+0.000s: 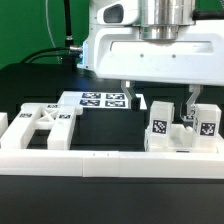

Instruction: Assemble chair

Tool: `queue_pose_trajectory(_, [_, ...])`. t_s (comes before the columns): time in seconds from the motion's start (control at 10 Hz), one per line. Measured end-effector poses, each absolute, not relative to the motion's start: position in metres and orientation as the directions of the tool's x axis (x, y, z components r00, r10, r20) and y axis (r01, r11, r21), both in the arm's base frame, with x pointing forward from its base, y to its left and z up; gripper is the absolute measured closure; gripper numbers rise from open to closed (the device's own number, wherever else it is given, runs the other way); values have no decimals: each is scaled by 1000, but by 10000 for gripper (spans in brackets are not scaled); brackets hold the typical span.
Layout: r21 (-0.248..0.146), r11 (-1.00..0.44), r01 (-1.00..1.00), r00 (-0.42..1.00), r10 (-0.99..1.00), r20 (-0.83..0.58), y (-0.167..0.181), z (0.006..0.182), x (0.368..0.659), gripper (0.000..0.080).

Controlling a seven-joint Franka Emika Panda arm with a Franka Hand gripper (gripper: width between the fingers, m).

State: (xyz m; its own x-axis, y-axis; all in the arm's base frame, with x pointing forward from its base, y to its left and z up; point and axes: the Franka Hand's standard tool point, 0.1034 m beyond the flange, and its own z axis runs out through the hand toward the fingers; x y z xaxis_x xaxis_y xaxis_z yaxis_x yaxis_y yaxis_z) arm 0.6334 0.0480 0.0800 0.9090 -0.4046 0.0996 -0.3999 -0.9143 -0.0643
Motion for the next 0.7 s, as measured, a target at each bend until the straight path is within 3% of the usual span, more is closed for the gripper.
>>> queue_pose_trajectory(0.1, [-59, -929, -364, 924, -369, 103, 48, 80, 634, 274])
queue_pose_trajectory(0.2, [-59, -929, -365, 923, -370, 103, 47, 80, 634, 274])
queue_pose_trajectory(0.4, [-59, -928, -367, 923, -371, 104, 47, 80, 634, 517])
queue_pose_trajectory(0.7, [-67, -908, -414, 902, -419, 100, 47, 80, 634, 515])
